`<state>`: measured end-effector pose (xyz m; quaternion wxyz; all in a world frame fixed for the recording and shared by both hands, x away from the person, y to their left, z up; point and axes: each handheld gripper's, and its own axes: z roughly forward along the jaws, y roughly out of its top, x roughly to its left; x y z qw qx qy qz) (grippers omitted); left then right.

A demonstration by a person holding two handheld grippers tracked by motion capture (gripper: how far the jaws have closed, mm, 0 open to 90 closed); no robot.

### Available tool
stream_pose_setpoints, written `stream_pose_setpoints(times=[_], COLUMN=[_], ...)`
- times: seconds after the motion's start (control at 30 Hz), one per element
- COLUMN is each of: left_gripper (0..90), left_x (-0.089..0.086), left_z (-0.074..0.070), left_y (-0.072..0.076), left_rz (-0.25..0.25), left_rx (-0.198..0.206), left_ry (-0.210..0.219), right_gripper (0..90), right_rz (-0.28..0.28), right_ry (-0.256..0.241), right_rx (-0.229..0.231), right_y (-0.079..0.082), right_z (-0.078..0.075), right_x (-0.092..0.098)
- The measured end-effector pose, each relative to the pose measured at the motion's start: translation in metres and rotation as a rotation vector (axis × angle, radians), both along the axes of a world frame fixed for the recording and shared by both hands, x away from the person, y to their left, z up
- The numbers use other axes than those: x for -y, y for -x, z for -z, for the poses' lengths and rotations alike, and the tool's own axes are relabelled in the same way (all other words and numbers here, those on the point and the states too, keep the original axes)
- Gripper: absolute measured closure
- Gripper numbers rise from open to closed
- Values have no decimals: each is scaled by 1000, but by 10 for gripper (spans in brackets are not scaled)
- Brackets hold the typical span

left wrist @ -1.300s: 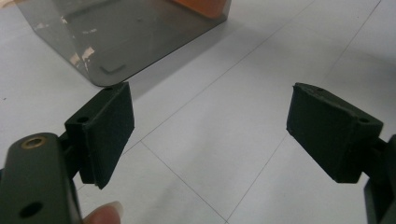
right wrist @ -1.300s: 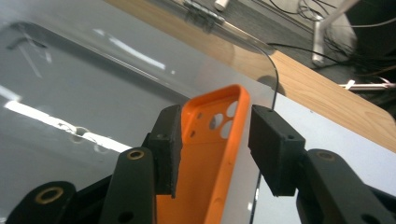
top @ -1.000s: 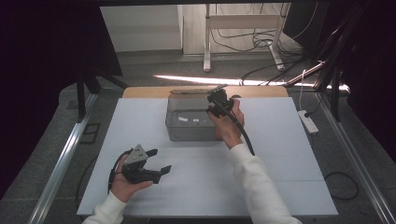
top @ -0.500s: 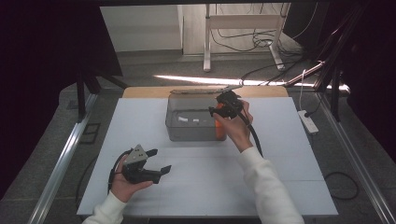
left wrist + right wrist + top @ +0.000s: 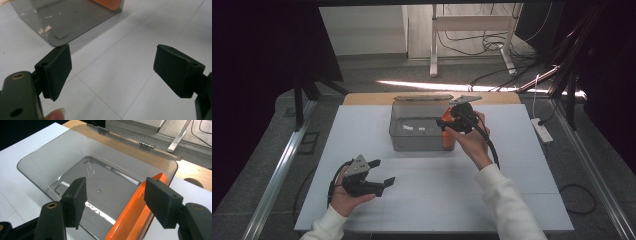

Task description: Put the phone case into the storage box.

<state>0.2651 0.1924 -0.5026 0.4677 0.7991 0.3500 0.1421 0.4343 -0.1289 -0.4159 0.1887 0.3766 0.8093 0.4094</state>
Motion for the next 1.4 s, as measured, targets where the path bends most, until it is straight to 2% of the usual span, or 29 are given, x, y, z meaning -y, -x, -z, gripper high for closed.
stream_pose_setpoints(times=[0.17,0.33,0.37,0.43,0.47,0.5,0.67,0.8,0.97,1.03,1.1,1.17,1.27,1.33,1.4], left_gripper=[157,157,157,157,156,156,156,157,158,158,158,158,157,158,158], left_x=[0,-1,-1,0,0,1,0,-1,-4,-3,-3,-2,-2,-2,-1], left_z=[-1,-1,-1,0,0,1,3,4,4,4,5,5,6,7,9], left_y=[2,4,4,4,4,4,4,7,9,8,8,7,7,7,6], left_rz=[-3,-14,-16,-16,-14,-14,-22,-20,-29,-28,-25,-24,-24,-24,-24], left_rx=[-1,-3,-5,-7,-8,-7,-10,-16,-18,-19,-21,-21,-22,-25,-26], left_ry=[11,5,5,-1,-4,-7,-17,-14,2,-2,-6,-10,-12,-11,-18], right_gripper=[347,334,321,319,319,319,316,307,291,289,273,273,266,259,259], right_rz=[-17,-57,-79,-86,-105,-105,-121,-112,-115,-120,-131,-132,-136,-138,-131], right_ry=[-8,-27,-48,-51,-54,-54,-65,-113,-141,-132,-137,-136,-135,-145,-141], right_rx=[5,33,46,54,66,66,104,87,75,75,106,107,94,59,57], right_y=[6,15,23,25,35,35,55,65,80,87,96,104,111,122,126], right_z=[-1,-6,-6,-5,-3,-3,5,11,19,22,26,31,37,48,53], right_x=[8,16,23,25,32,32,54,72,89,95,103,110,119,132,136])
